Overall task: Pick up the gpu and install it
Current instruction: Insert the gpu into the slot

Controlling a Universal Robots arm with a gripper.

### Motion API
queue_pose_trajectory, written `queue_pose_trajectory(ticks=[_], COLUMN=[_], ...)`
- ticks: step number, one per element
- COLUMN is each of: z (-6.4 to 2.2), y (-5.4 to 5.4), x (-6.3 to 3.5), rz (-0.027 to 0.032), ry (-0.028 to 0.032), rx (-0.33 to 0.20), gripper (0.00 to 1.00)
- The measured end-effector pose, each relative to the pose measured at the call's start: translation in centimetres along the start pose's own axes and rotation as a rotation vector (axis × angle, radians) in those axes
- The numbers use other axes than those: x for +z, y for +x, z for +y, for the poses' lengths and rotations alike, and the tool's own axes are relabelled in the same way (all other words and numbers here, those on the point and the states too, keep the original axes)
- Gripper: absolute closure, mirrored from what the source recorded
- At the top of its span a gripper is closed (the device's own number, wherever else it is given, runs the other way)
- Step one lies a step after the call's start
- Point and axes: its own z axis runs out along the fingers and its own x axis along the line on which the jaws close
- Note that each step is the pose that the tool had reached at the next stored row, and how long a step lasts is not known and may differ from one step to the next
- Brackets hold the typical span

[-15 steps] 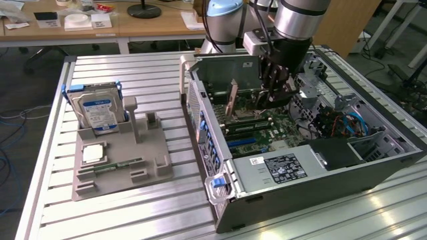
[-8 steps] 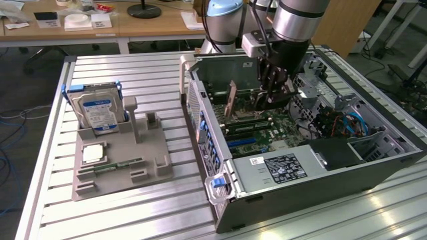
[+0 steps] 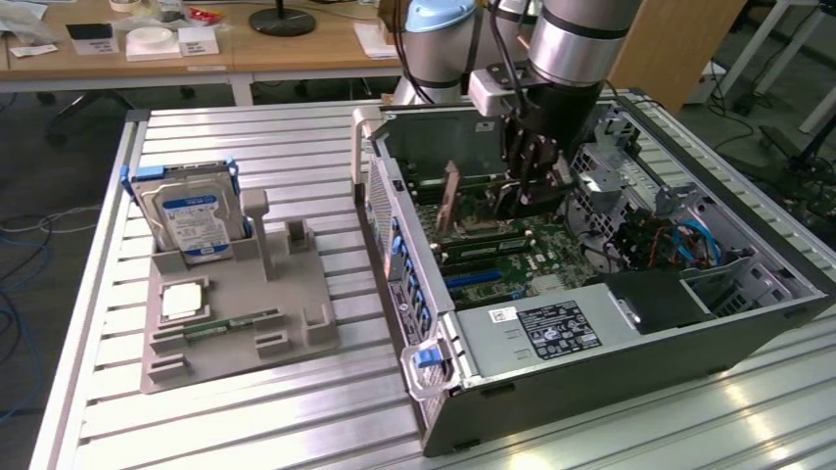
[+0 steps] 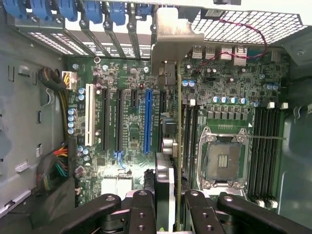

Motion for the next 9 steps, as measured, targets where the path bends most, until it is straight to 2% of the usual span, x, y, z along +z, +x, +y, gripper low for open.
queue_pose_trajectory(ticks=[9], z=[0.06], y=[0.09], x=[0.86], rz=[-0.0001], ry=[-0.0021], rx=[0.0], gripper=[0.72])
